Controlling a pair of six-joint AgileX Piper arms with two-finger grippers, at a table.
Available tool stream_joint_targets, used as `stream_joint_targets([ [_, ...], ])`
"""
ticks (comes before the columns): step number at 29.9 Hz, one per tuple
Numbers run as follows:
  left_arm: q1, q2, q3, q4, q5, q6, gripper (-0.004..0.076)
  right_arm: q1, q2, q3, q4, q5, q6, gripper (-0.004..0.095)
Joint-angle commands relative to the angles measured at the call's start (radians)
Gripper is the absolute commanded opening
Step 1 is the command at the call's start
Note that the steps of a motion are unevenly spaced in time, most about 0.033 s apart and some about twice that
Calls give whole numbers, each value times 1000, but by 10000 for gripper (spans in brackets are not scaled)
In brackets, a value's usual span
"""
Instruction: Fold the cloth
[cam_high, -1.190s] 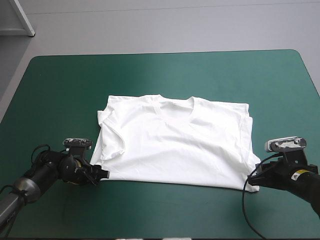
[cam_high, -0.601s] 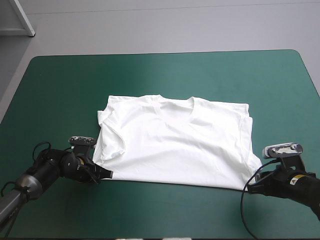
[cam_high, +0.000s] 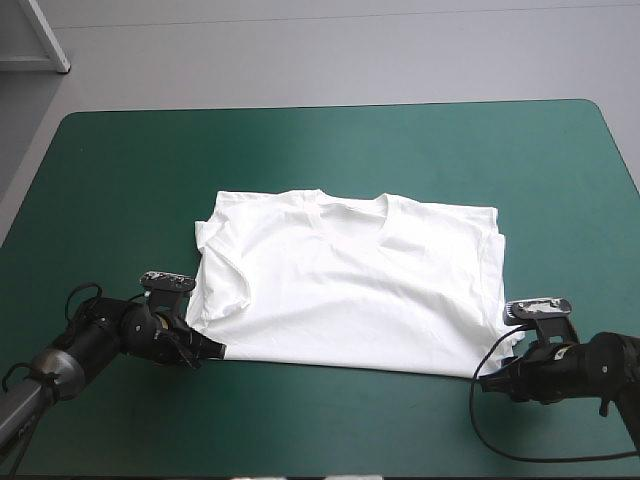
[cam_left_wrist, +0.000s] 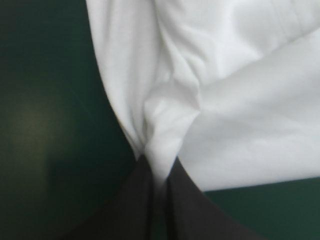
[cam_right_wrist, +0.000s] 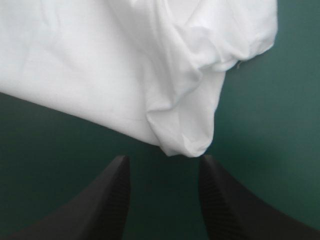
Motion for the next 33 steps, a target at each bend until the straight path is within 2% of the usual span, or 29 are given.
stream_joint_targets([
  [1, -1, 2, -5, 24, -6, 6, 19, -7, 57, -21, 29, -33, -22, 414],
  [15, -1, 2, -5, 26, -3, 14, 19, -7, 236, -21, 6, -142, -11, 413],
  [16, -1, 2, -5, 26, 0, 14, 19, -7, 248, -21, 6, -144, -11, 396],
  [18, -1, 2, -5, 26, 4, 14, 19, -7, 263, -21, 6, -140, -11, 288],
  [21, -1, 2, -5, 35, 6, 14, 19, -7, 265, -21, 6, -126, -31, -13],
  [29, -1, -17, -5, 55, 10, 12, 19, -7, 177, -21, -4, -93, -26, -6],
  [33, -1, -78, -5, 76, 20, 9, 19, -7, 73, -21, -57, -40, 22, -6],
])
